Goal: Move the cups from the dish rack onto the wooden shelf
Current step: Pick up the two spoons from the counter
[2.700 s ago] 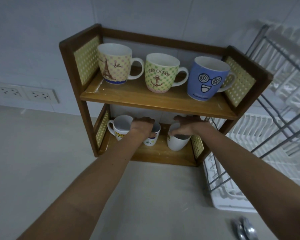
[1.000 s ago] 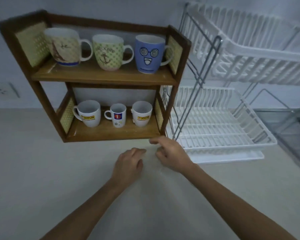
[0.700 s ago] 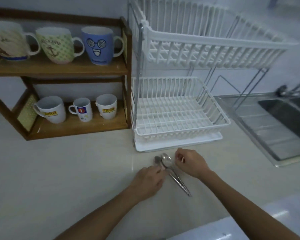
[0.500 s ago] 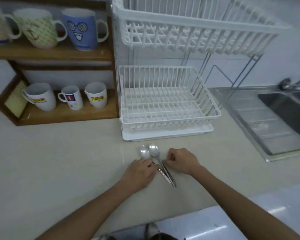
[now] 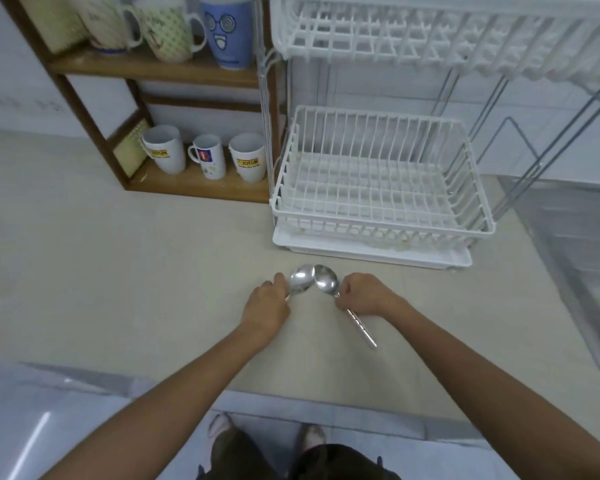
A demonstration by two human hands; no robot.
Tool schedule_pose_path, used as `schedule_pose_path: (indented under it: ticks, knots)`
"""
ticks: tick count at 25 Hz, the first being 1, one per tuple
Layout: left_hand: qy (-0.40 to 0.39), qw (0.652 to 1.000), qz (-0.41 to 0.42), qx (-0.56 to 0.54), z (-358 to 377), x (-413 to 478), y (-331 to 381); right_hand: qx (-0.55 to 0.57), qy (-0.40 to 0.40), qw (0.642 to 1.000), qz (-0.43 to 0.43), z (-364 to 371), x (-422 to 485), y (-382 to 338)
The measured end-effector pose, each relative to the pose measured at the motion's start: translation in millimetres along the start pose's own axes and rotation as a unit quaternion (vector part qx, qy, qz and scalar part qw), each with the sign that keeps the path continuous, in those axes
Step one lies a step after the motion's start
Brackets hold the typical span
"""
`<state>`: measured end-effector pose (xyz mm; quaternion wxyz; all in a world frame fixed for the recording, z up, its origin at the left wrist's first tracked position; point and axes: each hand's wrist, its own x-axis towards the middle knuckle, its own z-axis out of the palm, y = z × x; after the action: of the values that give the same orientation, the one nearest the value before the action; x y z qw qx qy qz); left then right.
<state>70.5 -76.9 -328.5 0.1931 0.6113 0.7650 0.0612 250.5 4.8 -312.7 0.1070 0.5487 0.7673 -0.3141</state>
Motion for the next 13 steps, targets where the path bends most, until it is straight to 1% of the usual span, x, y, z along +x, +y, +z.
schedule_pose_path:
  ticks: [2,4,5,7,8,9,10,11,13]
  knots:
    - [-0.064,0.998,-0.013,-0.003,-11,0,2,0.057,-0.044,0.997,-0.017,-15,-3,5]
    - [-0.153,0.988,0.021,0.008,-29,2,4,0.139,-0.076,0.987,-0.027,-34,-9,12]
    - [-0.196,0.979,0.04,-0.021,-41,5,6,0.172,-0.086,0.981,-0.038,-45,-12,16]
    - [-0.27,0.948,0.042,-0.164,-70,14,13,0.233,-0.078,0.967,-0.072,-71,-15,24]
    - [-0.289,0.927,0.037,-0.234,-84,20,17,0.27,-0.058,0.957,-0.088,-86,-15,29]
    - [-0.293,0.914,0.037,-0.278,-98,28,23,0.308,-0.025,0.946,-0.097,-104,-14,34]
    - [-0.283,0.911,0.038,-0.298,-109,37,30,0.338,0.021,0.936,-0.099,-121,-11,38]
    - [-0.262,0.915,0.043,-0.304,-119,48,39,0.36,0.073,0.925,-0.095,-137,-6,43]
    - [-0.203,0.92,0.049,-0.331,-131,72,59,0.388,0.17,0.903,-0.076,-162,6,53]
